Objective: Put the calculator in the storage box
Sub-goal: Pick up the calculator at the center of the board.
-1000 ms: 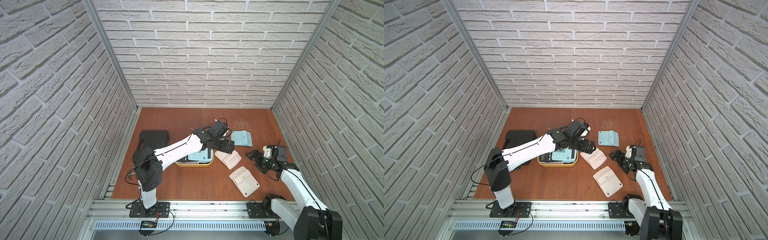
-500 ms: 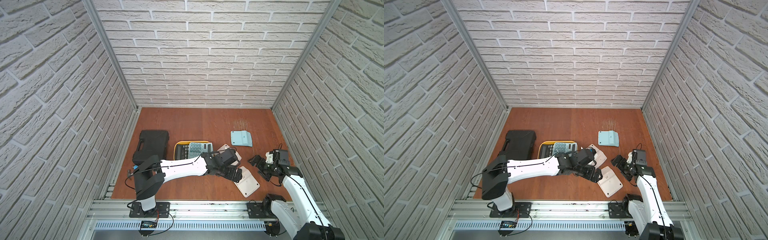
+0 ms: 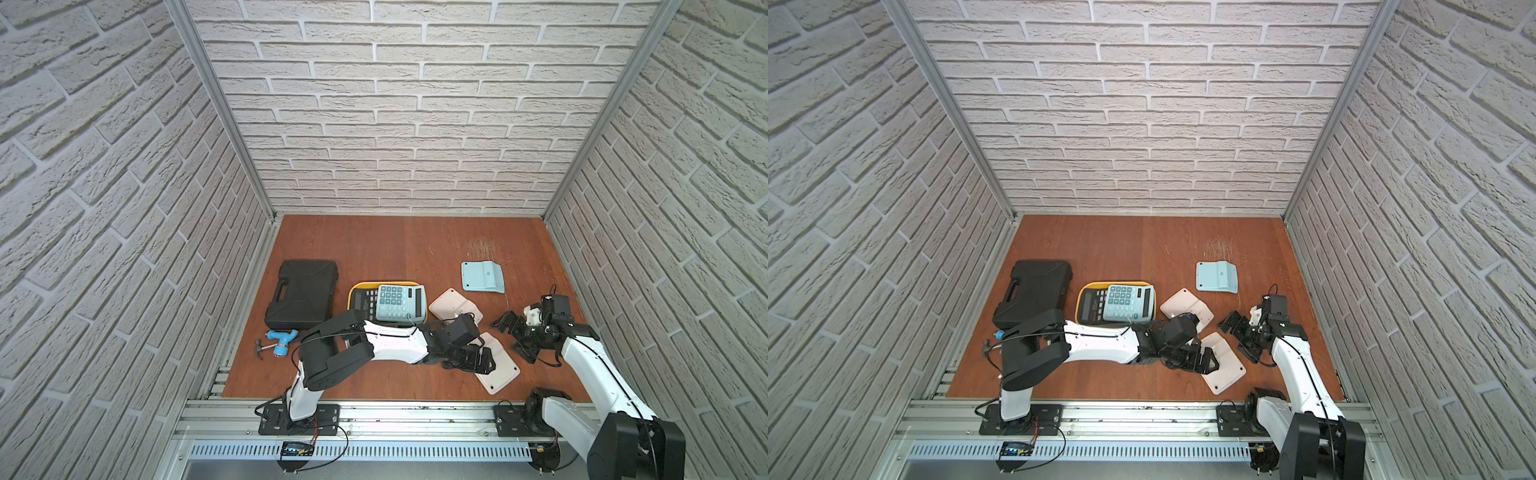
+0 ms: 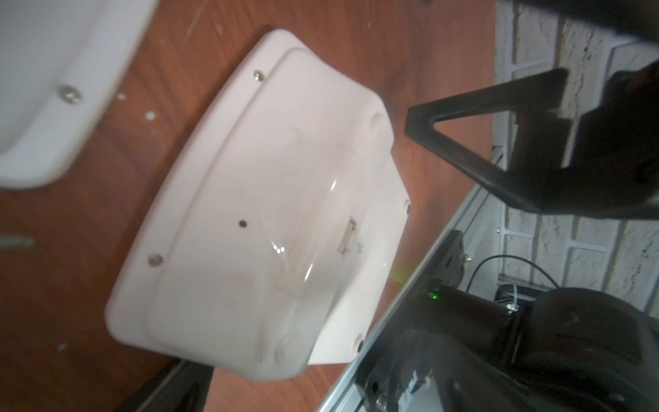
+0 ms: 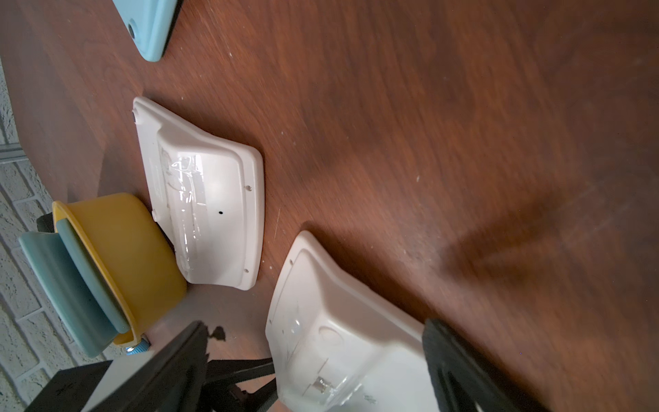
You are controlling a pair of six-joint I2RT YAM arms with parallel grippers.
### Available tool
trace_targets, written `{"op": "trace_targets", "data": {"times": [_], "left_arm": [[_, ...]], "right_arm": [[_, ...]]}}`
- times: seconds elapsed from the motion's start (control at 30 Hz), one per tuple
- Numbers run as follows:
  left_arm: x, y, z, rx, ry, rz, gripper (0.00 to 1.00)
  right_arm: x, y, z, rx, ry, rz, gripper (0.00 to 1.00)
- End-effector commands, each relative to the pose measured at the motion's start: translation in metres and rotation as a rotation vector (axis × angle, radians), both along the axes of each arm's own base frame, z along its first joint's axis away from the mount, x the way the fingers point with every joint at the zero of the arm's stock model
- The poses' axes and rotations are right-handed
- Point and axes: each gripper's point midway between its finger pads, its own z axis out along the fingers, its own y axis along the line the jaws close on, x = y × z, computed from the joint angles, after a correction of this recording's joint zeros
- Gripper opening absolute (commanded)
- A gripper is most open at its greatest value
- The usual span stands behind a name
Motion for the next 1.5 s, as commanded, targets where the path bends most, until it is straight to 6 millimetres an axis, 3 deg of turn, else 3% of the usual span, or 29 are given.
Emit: {"op": "trace_targets", "data": {"times": [0.0,0.37,0.7,0.87,1.0,1.17,1.3,1.4,1.47], "left_arm": [[0.010,-0.002,-0.018,-0.005,0.027,0.051,0.98],[0.082,0.009,-0.031,0.017,-0.014,0.183,0.98],[0.109,0.005,-0.027,-0.002,-0.023,0.186,0.98],[0.108,0.024,-0.026,0.024,-0.032,0.210,0.98],[0.093,0.038,-0.029,0.058,-0.018,0.203,0.98],[0.060,0.022,-0.038,0.070,0.023,0.133,0.98],[0.052,0.020,-0.045,0.044,0.042,0.152,0.98],[0.054,0.016,-0.043,0.028,0.045,0.155,0.89],[0.061,0.017,-0.042,0.031,0.034,0.165,0.78]], "right_arm": [[0.003,0.002,-0.002,0.008,-0.012,0.028,0.97],[0.000,-0.020,-0.017,-0.106,0.041,-0.048,0.97],[0.002,-0.006,-0.028,-0.008,0.051,-0.023,0.96],[0.004,-0.003,-0.027,0.019,0.035,-0.014,0.96],[0.000,-0.003,-0.032,0.024,0.043,-0.022,0.96],[-0.004,-0.003,-0.036,0.026,0.054,-0.024,0.96],[-0.007,-0.001,-0.038,0.034,0.051,-0.021,0.96],[-0.006,0.003,-0.037,0.052,0.039,-0.005,0.96],[-0.003,0.007,-0.034,0.079,0.024,0.007,0.96]]}}
